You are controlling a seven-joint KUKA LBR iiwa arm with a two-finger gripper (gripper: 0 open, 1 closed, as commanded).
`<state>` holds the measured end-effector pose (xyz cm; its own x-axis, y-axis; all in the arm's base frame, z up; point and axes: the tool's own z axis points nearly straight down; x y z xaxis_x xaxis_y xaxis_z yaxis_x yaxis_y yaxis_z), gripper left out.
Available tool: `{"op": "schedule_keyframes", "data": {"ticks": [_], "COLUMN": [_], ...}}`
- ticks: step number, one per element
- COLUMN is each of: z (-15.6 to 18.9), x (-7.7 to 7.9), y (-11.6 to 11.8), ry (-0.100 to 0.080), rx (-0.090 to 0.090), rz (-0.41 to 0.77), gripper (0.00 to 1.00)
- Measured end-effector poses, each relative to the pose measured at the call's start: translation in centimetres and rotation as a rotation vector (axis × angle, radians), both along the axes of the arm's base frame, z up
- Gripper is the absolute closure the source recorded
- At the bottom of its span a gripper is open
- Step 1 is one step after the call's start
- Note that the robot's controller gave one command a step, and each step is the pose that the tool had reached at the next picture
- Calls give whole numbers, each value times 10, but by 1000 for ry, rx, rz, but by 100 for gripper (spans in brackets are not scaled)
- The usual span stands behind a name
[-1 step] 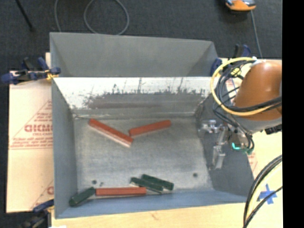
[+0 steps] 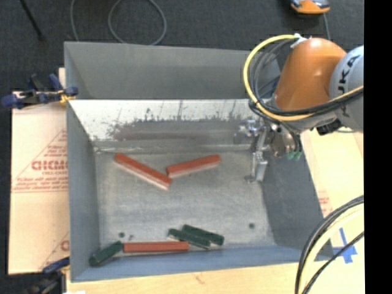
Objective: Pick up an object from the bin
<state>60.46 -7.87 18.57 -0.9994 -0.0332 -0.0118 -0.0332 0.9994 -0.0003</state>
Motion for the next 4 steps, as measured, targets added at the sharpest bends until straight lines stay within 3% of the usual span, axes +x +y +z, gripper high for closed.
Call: {"op": "schedule_keyframes", "data": {"ticks": [1, 2, 3, 4], "z": [-45, -119, -113, 11], "x": [42, 50, 52, 36], "y": [21, 74, 72, 84], "ry": [7, 14, 6, -2], "rx": [-2, 0, -3, -3], "rz": [191, 253, 251, 228], "gripper": [0, 0, 100, 100]}}
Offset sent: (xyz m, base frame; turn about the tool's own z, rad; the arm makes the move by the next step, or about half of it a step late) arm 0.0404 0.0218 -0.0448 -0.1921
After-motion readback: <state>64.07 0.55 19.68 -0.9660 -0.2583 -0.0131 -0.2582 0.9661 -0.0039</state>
